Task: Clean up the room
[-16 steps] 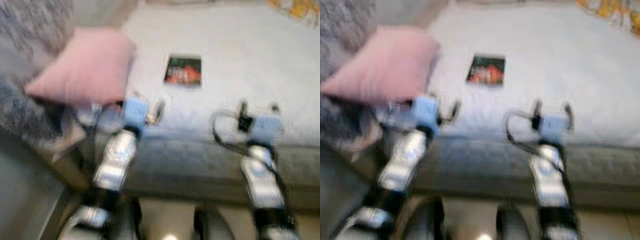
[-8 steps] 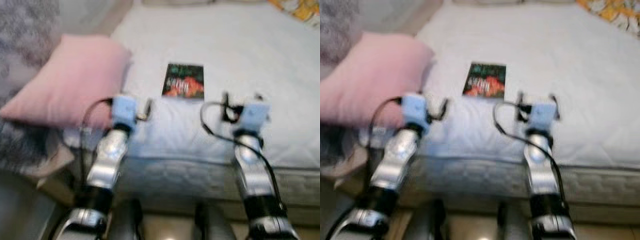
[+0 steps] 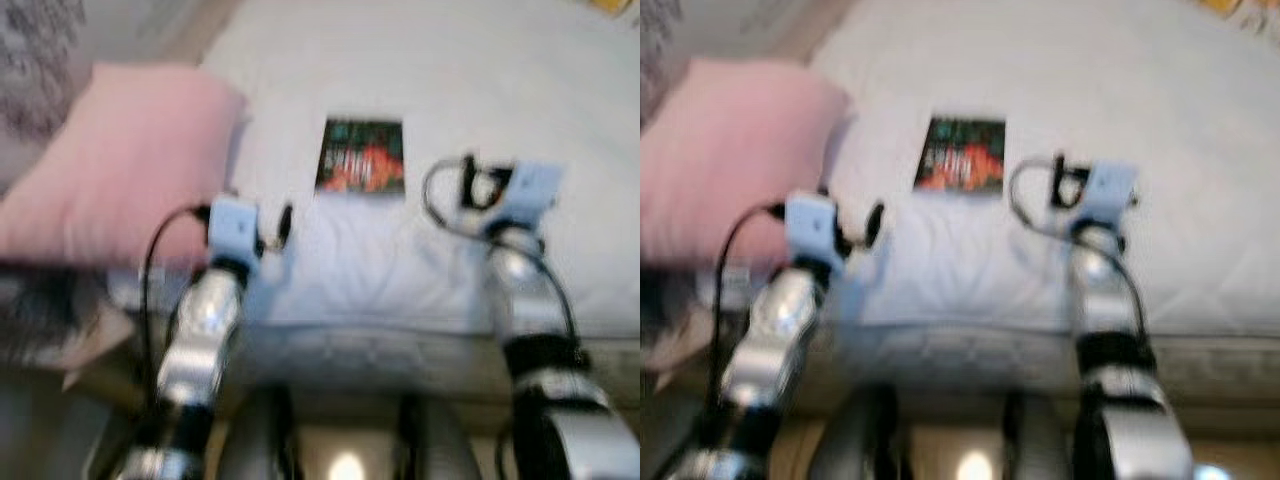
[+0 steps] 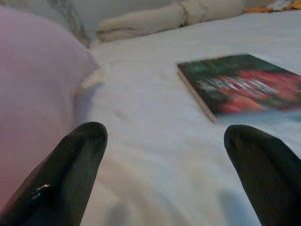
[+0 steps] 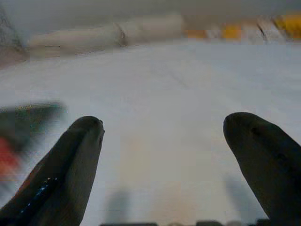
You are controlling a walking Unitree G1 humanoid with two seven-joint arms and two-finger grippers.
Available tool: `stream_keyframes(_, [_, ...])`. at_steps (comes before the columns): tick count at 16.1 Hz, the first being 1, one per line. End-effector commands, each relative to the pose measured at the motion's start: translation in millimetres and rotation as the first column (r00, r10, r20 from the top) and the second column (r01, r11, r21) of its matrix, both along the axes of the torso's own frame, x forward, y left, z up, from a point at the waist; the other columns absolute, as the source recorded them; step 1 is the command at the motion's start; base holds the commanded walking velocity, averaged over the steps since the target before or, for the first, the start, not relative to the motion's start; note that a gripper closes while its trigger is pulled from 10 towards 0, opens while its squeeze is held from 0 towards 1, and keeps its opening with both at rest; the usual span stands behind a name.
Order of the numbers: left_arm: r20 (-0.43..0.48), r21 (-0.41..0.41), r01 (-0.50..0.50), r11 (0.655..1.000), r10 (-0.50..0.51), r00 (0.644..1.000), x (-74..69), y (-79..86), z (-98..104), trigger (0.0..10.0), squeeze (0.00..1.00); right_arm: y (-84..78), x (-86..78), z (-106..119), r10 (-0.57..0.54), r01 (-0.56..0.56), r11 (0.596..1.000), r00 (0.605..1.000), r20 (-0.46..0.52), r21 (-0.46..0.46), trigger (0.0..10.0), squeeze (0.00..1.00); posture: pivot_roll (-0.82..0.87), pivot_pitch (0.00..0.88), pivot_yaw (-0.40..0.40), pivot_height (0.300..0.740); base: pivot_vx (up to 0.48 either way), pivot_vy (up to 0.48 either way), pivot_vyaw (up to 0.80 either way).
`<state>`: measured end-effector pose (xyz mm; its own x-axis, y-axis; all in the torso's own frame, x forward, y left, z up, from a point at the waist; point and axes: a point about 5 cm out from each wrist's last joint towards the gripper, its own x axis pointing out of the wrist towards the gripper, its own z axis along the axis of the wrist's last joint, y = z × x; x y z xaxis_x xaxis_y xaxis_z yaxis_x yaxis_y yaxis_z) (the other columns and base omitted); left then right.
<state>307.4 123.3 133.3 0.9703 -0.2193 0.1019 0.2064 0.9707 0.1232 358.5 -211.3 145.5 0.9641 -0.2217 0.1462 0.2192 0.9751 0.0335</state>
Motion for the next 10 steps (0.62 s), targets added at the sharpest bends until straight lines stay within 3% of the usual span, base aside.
stream_keyframes(1, [-0.004,0.022,-0.022,1.000,0.022,1.000,-6.7,12.8,3.3,10.0,0.00,2.2,6.4,2.3,0.021,-0.020,0.998,1.000,-0.010,0.053,10.0,0.00,0.11,0.111,0.096,0.583,0.000,0.000,0.00])
stream_keyframes(3, [-0.016,0.060,-0.058,0.997,0.059,0.998,-23.3,30.5,8.8,10.0,0.00,3.3,17.6,-2.2,0.042,-0.029,0.981,0.997,-0.061,0.194,10.0,0.00,0.20,0.164,0.110,0.583,0.000,0.000,0.00])
stream_keyframes(6, [-0.023,0.111,-0.111,0.988,0.114,0.993,-48.3,53.1,19.7,10.0,0.00,3.4,24.7,-3.7,0.067,-0.039,0.958,0.994,-0.090,0.284,10.0,0.00,0.31,0.204,0.111,0.583,0.000,0.000,0.00])
stream_keyframes(8, [-0.045,0.124,-0.138,0.983,0.145,0.988,-59.5,60.1,20.2,10.0,0.00,7.5,31.5,13.0,0.064,-0.053,0.982,0.997,-0.052,0.181,10.0,0.00,0.31,0.198,0.093,0.583,0.000,0.000,0.00])
stream_keyframes(9, [-0.056,0.120,-0.131,0.984,0.139,0.989,-57.3,55.4,17.4,10.0,0.00,8.9,28.4,19.5,-0.002,0.002,1.000,1.000,0.001,0.026,10.0,0.00,0.28,0.183,0.083,0.583,0.000,0.000,0.00])
stream_keyframes(10, [-0.060,0.111,-0.116,0.987,0.123,0.991,-54.0,49.9,14.6,10.0,0.00,8.3,23.0,20.0,-0.059,0.062,0.996,0.997,0.048,-0.066,10.0,0.00,0.25,0.170,0.078,0.583,0.000,0.000,0.00])
